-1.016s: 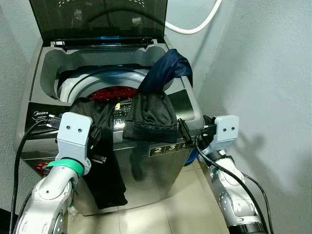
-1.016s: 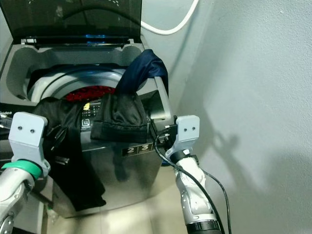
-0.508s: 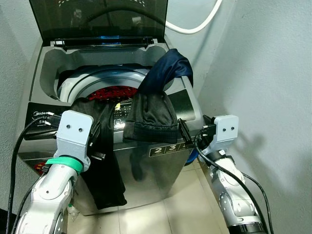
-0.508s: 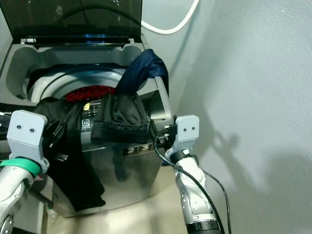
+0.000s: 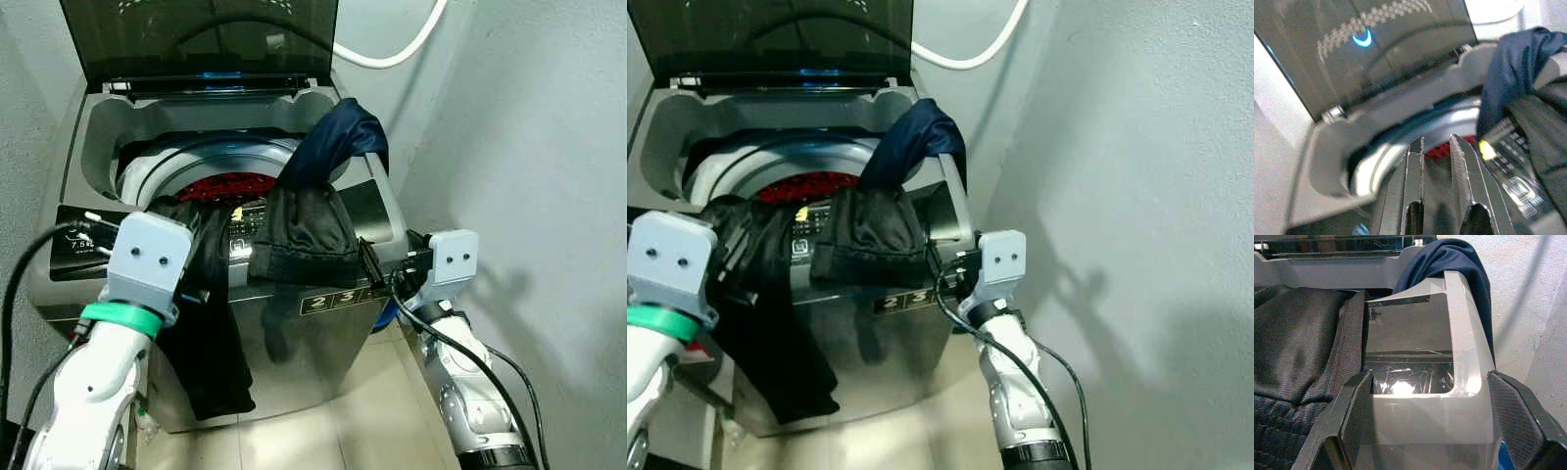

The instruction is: Clothes washing

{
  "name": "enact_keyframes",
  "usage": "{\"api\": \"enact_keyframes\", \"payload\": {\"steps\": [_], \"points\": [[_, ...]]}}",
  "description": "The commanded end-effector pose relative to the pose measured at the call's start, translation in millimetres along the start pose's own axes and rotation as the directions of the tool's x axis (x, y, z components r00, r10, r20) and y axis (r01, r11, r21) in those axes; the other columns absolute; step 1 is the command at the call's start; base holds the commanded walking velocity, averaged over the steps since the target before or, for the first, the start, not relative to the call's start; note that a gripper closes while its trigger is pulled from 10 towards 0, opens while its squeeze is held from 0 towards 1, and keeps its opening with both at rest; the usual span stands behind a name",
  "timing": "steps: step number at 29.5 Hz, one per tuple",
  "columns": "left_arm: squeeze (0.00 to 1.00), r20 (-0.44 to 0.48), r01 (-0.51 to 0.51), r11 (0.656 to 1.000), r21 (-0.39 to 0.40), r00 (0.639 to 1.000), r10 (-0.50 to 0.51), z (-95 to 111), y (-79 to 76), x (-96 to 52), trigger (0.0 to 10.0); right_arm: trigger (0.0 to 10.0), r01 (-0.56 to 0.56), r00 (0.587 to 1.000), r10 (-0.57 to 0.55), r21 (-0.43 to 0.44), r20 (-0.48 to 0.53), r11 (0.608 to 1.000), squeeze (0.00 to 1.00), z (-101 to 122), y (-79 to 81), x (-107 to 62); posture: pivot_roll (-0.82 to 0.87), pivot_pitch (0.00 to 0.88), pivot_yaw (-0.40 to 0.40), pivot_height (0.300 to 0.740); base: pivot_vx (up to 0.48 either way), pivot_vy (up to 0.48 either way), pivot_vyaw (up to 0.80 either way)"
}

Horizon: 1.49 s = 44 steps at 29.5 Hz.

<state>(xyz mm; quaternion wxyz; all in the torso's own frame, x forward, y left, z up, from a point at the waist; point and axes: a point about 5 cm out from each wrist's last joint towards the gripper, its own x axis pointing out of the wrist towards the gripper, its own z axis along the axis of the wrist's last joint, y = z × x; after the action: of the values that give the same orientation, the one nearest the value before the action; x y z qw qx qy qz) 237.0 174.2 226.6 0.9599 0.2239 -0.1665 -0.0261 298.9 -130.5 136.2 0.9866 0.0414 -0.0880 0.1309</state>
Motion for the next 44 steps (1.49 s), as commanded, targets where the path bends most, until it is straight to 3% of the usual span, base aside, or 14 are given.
{"api": "enact_keyframes", "payload": {"steps": [1,7,8,10,11,13,14,17,18,22,25,33,39,44], "points": [[0.0,0.019,0.012,1.0,0.025,1.0,-0.013,2,-1.8,2.5,10.0,10.0,-0.002,1.0,0.002,-0.001,-0.008,1.0,0.0,-3,-0.1,-0.2,0.11,0.0,-0.01,0.74,0.0,0.0,0.0],[0.0,0.043,0.021,0.999,0.026,0.999,-0.022,5,-2.0,7.1,10.0,10.0,-0.003,1.0,0.003,-0.001,-0.007,1.0,0.0,-3,0.3,-0.1,0.1,0.0,-0.008,0.74,0.0,0.0,0.0],[0.0,0.051,0.025,0.999,0.027,0.998,-0.026,6,-3.3,7.5,8.0,10.0,-0.002,1.0,0.002,-0.001,-0.007,1.0,0.0,-3,0.1,-0.2,0.1,0.0,-0.009,0.74,0.0,0.0,0.0],[0.0,0.051,0.025,0.999,0.027,0.998,-0.026,6,-3.3,7.5,8.0,10.0,-0.002,1.0,0.002,-0.001,-0.007,1.0,0.0,-3,0.1,-0.2,0.1,0.0,-0.009,0.74,0.0,0.0,0.0],[0.0,0.064,0.036,0.999,0.032,0.997,-0.038,7,-5.0,7.7,3.1,10.0,-0.002,1.0,0.002,-0.001,-0.007,1.0,0.0,-2,0.0,-0.3,0.1,0.0,-0.01,0.74,0.0,0.0,0.0],[0.0,0.064,0.036,0.999,0.032,0.997,-0.038,7,-5.0,7.7,3.1,10.0,-0.002,1.0,0.002,-0.001,-0.007,1.0,0.0,-2,0.0,-0.3,0.1,0.0,-0.01,0.74,0.0,0.0,0.0],[0.0,0.079,0.048,0.998,0.034,0.996,-0.051,9,-7.4,8.3,0.0,10.0,-0.002,1.0,0.002,-0.001,-0.007,1.0,0.0,-2,0.1,-0.2,0.11,0.0,-0.01,0.74,0.0,0.0,0.0],[0.0,0.094,0.053,0.998,0.038,0.994,-0.057,10,-9.2,10.3,0.0,10.0,-0.003,1.0,0.003,-0.001,-0.007,1.0,0.0,-2,0.4,0.1,0.11,0.0,-0.012,0.74,0.0,0.0,0.0],[0.0,0.136,0.055,0.997,0.061,0.989,-0.063,14,-9.3,20.7,10.0,10.0,-0.006,1.0,0.006,0.001,-0.007,1.0,0.0,-2,1.7,1.1,0.1,0.0,-0.012,0.74,0.0,0.0,0.0],[0.0,0.155,0.054,0.996,0.07,0.986,-0.064,16,-7.8,26.1,10.0,10.0,-0.006,1.0,0.007,0.003,-0.006,1.0,0.0,-2,2.1,1.7,0.1,0.0,-0.014,0.74,0.0,0.0,0.0],[0.0,0.199,0.054,0.996,0.065,0.978,-0.066,23,0.5,45.9,10.0,10.0,-0.009,1.0,0.009,0.007,-0.004,1.0,0.0,-2,3.9,4.2,0.1,0.003,-0.008,0.74,0.0,0.0,0.0],[0.0,0.201,0.073,0.997,0.025,0.977,-0.076,22,0.0,63.3,10.0,10.0,-0.023,1.0,0.023,0.012,-0.005,1.0,0.0,-2,8.3,5.9,0.06,0.019,0.036,0.74,0.0,0.0,0.0],[0.0,0.195,0.087,0.996,0.006,0.977,-0.087,20,-4.3,60.9,10.0,10.0,-0.017,1.0,0.017,0.014,-0.003,1.0,0.0,-2,7.7,4.9,0.06,0.018,0.027,0.74,0.0,0.0,0.0],[0.0,0.155,0.072,0.996,-0.043,0.986,-0.065,14,-7.1,48.6,10.0,10.0,-0.01,1.0,0.01,0.013,-0.003,1.0,0.0,-2,5.9,2.4,0.07,0.015,0.014,0.74,0.0,0.0,0.0]]}}
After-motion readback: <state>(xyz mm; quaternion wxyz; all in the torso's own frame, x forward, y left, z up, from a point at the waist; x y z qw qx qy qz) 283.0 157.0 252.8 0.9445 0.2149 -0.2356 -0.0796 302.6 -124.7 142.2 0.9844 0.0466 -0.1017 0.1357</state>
